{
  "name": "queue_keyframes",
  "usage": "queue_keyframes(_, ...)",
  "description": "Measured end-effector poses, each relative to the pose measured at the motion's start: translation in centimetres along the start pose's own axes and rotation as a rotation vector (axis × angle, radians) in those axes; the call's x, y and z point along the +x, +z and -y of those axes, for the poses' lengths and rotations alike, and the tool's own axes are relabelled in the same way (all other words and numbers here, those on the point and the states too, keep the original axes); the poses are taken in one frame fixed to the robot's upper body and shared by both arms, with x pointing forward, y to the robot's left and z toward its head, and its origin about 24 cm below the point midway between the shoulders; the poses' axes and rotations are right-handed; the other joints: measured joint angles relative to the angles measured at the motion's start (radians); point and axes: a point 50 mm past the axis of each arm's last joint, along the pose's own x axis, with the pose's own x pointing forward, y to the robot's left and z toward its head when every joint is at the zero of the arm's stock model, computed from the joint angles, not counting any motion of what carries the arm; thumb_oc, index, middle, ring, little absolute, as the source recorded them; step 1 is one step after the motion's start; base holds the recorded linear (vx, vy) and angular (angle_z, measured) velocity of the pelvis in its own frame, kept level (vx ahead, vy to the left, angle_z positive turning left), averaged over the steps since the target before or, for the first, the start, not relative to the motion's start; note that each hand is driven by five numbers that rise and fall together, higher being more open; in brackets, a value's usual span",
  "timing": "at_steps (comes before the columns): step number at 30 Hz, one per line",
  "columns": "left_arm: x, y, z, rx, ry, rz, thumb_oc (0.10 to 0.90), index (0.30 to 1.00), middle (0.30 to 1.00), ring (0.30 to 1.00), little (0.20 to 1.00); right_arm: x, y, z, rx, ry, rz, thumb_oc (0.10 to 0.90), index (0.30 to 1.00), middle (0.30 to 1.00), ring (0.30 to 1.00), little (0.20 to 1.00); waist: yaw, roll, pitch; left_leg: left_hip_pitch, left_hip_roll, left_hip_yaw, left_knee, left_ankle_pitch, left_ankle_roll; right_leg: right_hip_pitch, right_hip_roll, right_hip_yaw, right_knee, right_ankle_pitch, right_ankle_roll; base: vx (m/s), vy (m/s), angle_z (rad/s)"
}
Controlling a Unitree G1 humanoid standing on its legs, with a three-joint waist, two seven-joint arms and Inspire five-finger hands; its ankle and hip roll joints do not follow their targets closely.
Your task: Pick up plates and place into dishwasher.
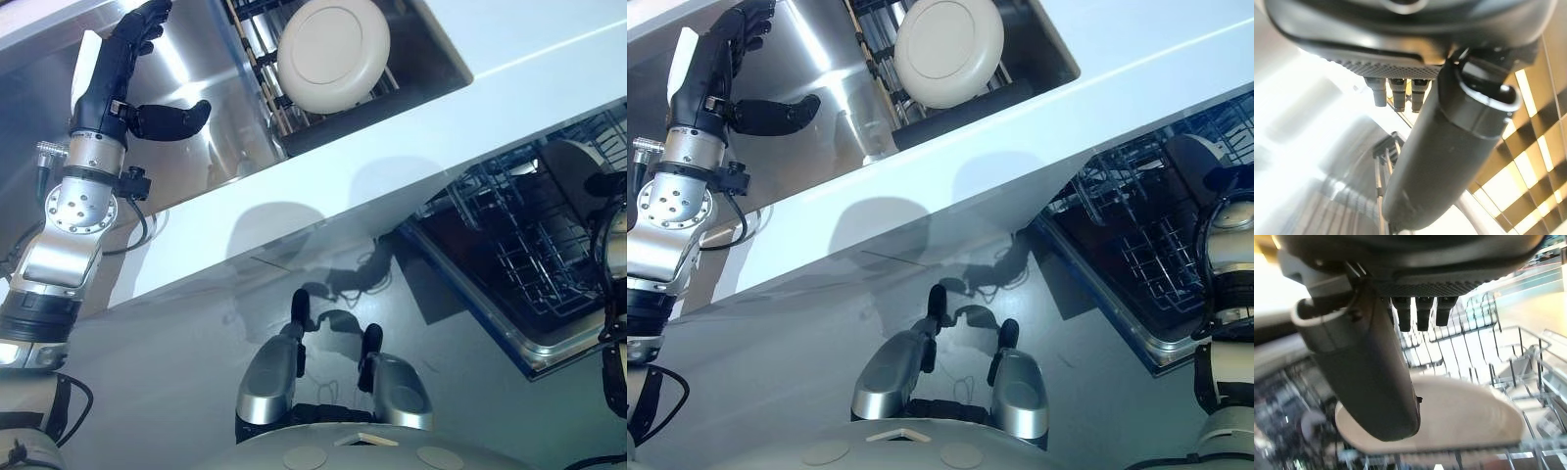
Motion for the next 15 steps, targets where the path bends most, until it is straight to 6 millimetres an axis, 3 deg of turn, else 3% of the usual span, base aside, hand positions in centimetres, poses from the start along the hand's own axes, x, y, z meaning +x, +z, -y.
queue_keyframes(8,0.1,0.9,-1.3,0.003,0.041,0.035,0.8,0.9,0.9,0.9,0.9,-1.0,1.5,1.5,0.08,-0.046,0.144,0.8,0.9,0.9,0.9,0.9,-0.035,-0.035,-0.024,0.057,-0.002,0.025,-0.039,-0.002,0.004,0.055,0.002,0.023,-0.065,0.023,0.006,0.01,0.085,-0.1)
queue_keyframes(15,0.2,0.9,-1.6,0.067,0.039,0.024,0.8,0.9,0.9,0.9,0.9,-3.2,4.9,1.2,0.237,-0.054,0.329,0.8,0.9,0.9,0.9,0.9,-0.066,-0.049,-0.042,0.077,-0.001,0.046,-0.044,-0.006,0.006,0.08,0.003,0.041,-0.102,0.043,0.008,0.02,0.084,-0.09)
